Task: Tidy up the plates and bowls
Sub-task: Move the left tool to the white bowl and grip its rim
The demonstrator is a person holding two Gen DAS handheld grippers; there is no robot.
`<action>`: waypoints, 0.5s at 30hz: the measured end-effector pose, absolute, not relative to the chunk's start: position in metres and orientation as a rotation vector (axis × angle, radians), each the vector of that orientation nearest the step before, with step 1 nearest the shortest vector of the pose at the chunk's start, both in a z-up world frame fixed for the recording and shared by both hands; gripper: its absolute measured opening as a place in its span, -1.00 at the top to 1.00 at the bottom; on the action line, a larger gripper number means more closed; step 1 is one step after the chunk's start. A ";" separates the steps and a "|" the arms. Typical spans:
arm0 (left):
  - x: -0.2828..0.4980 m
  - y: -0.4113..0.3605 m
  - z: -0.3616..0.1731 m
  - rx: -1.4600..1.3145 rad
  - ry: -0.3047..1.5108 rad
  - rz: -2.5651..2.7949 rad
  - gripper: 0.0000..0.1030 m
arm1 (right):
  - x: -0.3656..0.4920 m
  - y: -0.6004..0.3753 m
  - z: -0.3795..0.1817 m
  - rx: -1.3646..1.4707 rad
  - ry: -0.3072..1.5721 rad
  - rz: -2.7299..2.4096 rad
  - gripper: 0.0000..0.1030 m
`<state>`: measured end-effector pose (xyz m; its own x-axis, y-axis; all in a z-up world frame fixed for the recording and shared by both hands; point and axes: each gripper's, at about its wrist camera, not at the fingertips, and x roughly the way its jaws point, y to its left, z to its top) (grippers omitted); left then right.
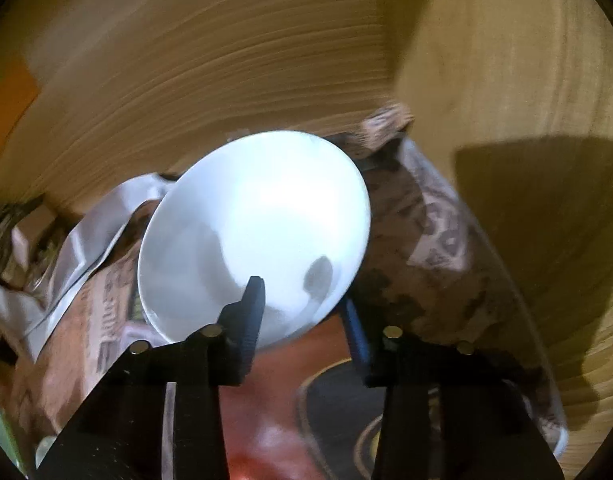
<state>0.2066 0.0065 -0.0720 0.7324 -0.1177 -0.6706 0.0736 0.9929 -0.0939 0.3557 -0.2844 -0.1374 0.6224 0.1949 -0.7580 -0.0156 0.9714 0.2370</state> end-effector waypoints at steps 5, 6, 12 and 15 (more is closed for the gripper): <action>0.236 -0.004 -0.077 -0.092 0.818 -0.099 -0.91 | 0.336 -0.264 -0.137 0.167 0.910 0.273 0.37; 0.242 -0.006 -0.078 -0.092 0.828 -0.089 -0.91 | 0.331 -0.259 -0.137 0.155 0.910 0.303 0.37; 0.280 -0.023 -0.089 -0.072 0.881 -0.032 -0.91 | 0.307 -0.234 -0.135 0.096 0.926 0.484 0.37; 0.298 -0.024 -0.101 -0.097 0.923 0.003 -0.90 | 0.300 -0.223 -0.135 0.040 0.911 0.530 0.32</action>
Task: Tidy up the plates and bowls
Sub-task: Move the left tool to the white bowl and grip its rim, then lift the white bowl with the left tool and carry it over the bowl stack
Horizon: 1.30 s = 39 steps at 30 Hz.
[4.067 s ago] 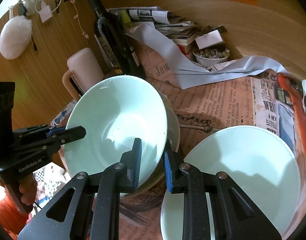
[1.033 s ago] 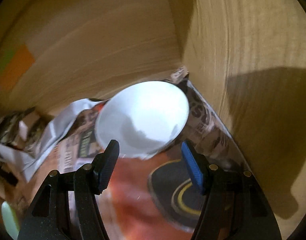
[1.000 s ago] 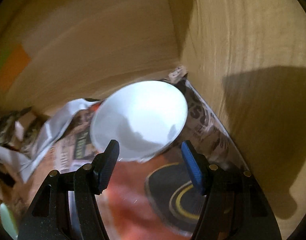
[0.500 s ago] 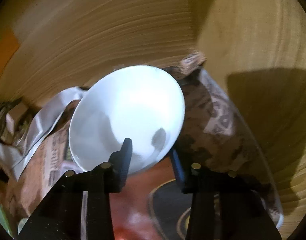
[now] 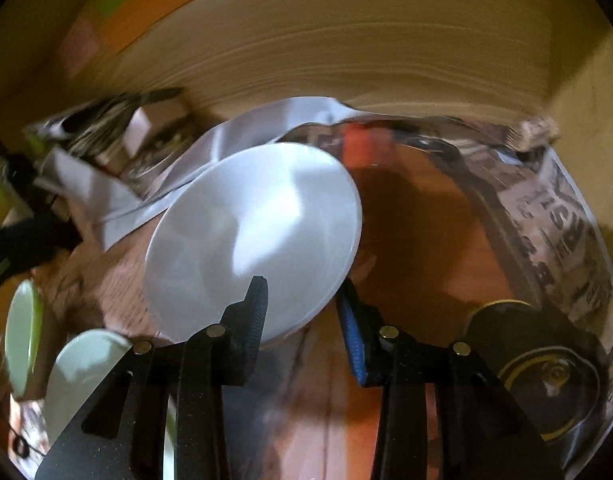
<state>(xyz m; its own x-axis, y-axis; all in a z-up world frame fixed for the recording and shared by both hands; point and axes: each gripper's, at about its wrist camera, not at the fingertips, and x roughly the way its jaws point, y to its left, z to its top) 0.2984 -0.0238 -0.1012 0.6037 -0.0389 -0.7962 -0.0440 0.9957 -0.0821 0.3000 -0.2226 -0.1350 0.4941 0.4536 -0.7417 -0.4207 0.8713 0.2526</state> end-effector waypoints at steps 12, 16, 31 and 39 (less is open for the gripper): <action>0.343 -0.034 -0.131 -0.113 1.073 0.017 -0.24 | 0.306 -0.229 -0.134 0.115 0.869 0.486 0.06; 0.355 -0.044 -0.134 -0.072 1.097 0.013 0.12 | 0.313 -0.240 -0.135 0.182 0.863 0.466 0.02; 0.369 -0.059 -0.153 -0.094 1.166 -0.051 0.78 | 0.323 -0.238 -0.144 0.271 0.901 0.528 0.72; 0.355 -0.063 -0.142 -0.065 1.133 -0.043 0.78 | 0.313 -0.235 -0.134 0.239 0.866 0.512 0.71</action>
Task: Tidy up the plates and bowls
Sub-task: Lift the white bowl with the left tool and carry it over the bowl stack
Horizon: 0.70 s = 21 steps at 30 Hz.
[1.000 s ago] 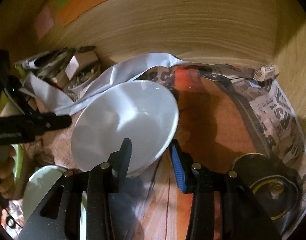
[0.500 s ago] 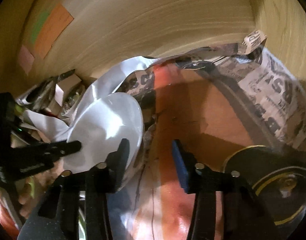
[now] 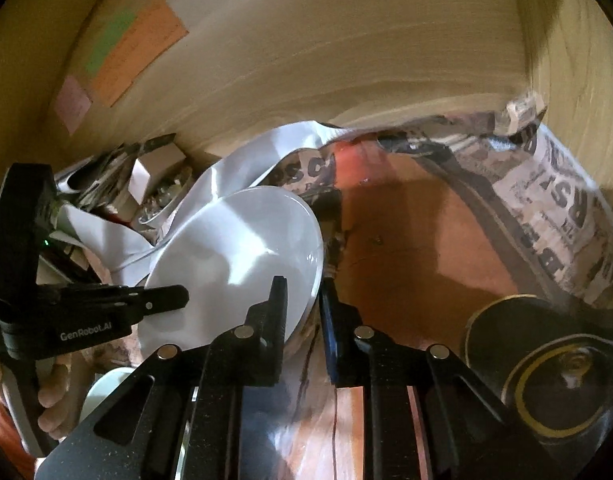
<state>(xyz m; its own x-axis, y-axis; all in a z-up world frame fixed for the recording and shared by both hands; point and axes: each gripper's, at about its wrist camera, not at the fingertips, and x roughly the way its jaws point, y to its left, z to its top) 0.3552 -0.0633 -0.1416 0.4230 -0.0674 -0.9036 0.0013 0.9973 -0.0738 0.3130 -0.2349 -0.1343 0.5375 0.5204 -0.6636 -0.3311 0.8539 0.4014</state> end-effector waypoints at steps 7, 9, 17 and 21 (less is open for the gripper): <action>0.318 -0.066 -0.106 -0.008 0.992 -0.042 0.77 | 0.293 -0.230 -0.110 0.188 0.798 0.514 0.71; 0.307 -0.063 -0.100 -0.009 0.967 -0.041 0.77 | 0.285 -0.229 -0.103 0.185 0.779 0.521 0.71; 0.260 -0.052 -0.079 -0.028 0.874 -0.037 0.76 | 0.254 -0.212 -0.079 0.138 0.712 0.547 0.71; 0.236 -0.038 -0.071 -0.061 0.834 -0.035 0.76 | 0.238 -0.202 -0.069 0.131 0.683 0.574 0.71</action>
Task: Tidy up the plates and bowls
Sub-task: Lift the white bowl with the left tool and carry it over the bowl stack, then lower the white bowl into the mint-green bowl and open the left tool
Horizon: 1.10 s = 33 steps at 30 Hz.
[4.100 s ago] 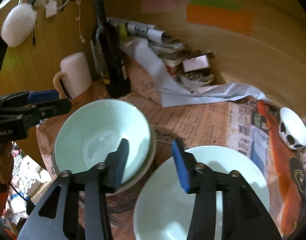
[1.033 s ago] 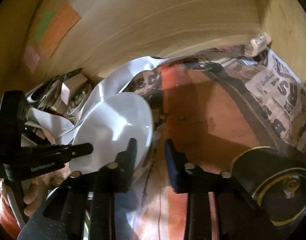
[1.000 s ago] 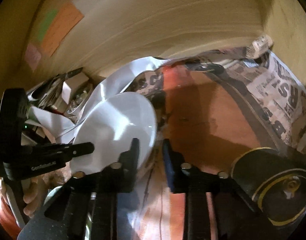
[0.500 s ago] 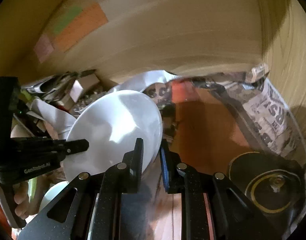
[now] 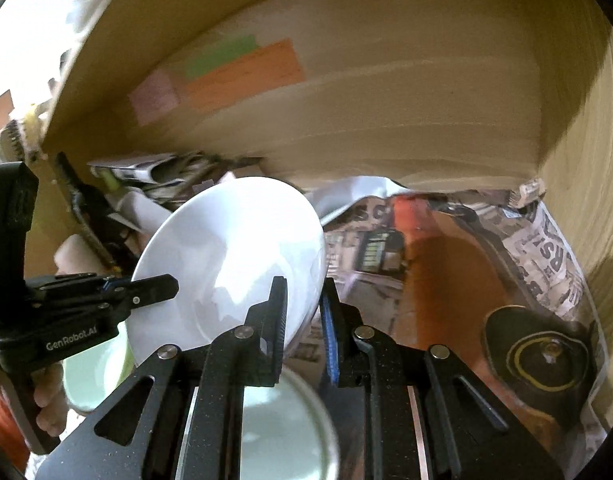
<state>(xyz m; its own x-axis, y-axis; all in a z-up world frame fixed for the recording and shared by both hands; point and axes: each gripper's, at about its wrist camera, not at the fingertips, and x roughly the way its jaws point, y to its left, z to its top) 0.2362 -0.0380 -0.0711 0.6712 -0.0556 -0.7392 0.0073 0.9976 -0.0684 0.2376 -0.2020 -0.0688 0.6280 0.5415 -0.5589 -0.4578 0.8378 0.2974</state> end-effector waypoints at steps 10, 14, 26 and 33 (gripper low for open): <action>0.181 0.000 -0.061 -0.096 0.758 -0.018 0.76 | 0.204 -0.170 -0.055 0.099 0.631 0.644 0.69; 0.162 0.014 -0.061 -0.109 0.743 -0.017 0.76 | 0.192 -0.157 -0.053 0.090 0.621 0.671 0.69; 0.113 0.056 -0.059 -0.093 0.691 0.005 0.76 | 0.160 -0.117 -0.052 0.079 0.617 0.732 0.65; 0.093 0.080 -0.070 -0.110 0.707 0.018 0.76 | 0.144 -0.095 -0.060 0.057 0.640 0.759 0.65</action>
<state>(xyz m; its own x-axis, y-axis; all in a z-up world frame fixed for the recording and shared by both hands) 0.0930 0.0798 -0.0704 0.7606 -0.0205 -0.6489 -0.0542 0.9940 -0.0950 0.1442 -0.0949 -0.0602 0.5469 0.6563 -0.5197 -0.6230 0.7338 0.2710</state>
